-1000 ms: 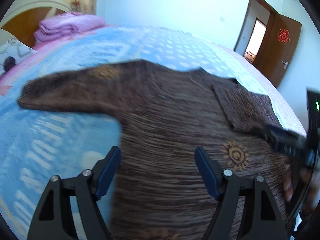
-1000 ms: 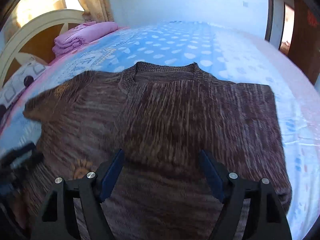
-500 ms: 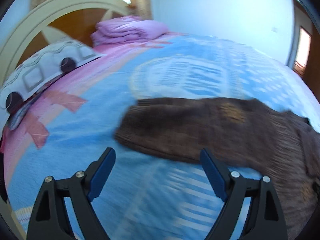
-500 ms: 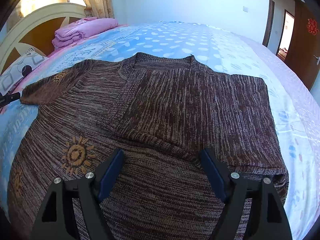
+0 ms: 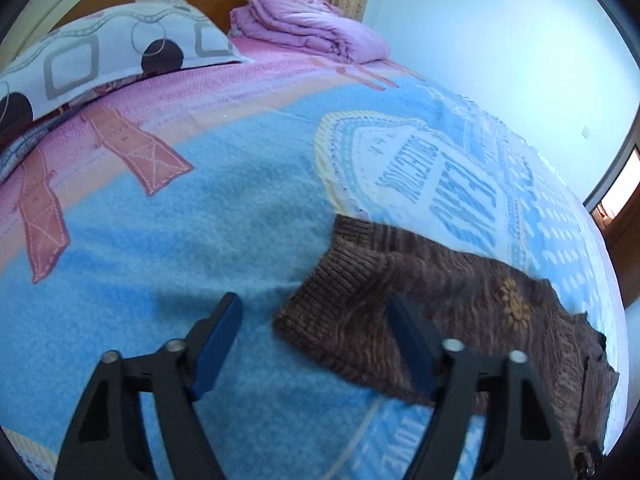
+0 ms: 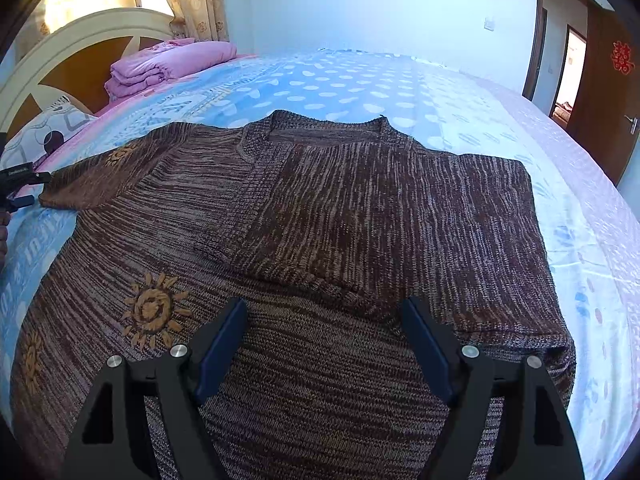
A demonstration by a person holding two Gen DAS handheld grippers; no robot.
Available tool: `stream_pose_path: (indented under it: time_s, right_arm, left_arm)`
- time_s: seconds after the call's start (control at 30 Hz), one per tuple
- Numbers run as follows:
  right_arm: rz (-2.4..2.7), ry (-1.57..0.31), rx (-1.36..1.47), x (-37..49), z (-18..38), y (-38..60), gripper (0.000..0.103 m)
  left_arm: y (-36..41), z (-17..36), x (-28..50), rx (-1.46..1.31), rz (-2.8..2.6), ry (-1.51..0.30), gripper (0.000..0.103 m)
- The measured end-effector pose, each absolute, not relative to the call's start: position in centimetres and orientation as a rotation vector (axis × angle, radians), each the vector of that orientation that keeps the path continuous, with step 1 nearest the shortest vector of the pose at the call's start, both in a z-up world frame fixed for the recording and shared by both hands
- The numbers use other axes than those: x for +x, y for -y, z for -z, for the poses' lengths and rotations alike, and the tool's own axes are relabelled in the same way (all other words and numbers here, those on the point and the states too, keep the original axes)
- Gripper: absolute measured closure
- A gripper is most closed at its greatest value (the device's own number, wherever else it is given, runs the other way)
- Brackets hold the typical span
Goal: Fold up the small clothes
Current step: 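Reach the left gripper to the other sleeve cuff and grasp it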
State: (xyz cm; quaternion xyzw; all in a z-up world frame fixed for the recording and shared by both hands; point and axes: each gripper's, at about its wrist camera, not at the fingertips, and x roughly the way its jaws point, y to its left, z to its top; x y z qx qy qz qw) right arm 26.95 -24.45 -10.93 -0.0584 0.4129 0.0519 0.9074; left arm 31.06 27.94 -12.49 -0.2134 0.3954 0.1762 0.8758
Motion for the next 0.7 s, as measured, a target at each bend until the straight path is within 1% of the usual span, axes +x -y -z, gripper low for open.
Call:
stream_pose_path:
  time_s: [0.23, 0.27, 0.3, 0.33, 0.37, 0.47, 0.6, 0.7]
  right_arm:
    - [-0.112, -0.844, -0.108, 26.8, 10.8, 24.7, 0.023]
    - [-0.112, -0.843, -0.108, 26.8, 10.7, 24.7, 0.023]
    - [-0.112, -0.843, -0.107, 26.8, 10.8, 24.7, 0.023]
    - [-0.112, -0.843, -0.106, 26.8, 10.7, 24.8, 0.023]
    - [-0.113, -0.841, -0.105, 26.8, 10.7, 24.8, 0.023]
    - [-0.112, -0.838, -0.104, 26.8, 10.7, 24.9, 0.023]
    - [-0.112, -0.838, -0.104, 26.8, 10.7, 24.9, 0.023]
    - [-0.113, -0.836, -0.102, 26.8, 10.6, 25.0, 0.023]
  left_arm:
    - [-29.1, 13.4, 32.1, -0.485, -0.366, -0.806, 0.033]
    - [-29.0, 13.5, 32.2, -0.478, -0.351, -0.807, 0.043]
    - [-28.8, 13.4, 32.3, -0.476, -0.317, -0.811, 0.077]
    - [-28.6, 13.5, 32.4, -0.484, -0.269, -0.824, 0.099]
    - [-28.2, 13.6, 32.5, -0.499, -0.214, -0.836, 0.096]
    - [-27.4, 12.7, 32.0, -0.481, -0.183, -0.801, 0.097]
    - [-28.1, 11.1, 31.5, -0.604, -0.137, -0.769, 0.097]
    - [-28.1, 9.5, 31.5, -0.637, -0.120, -0.746, 0.097]
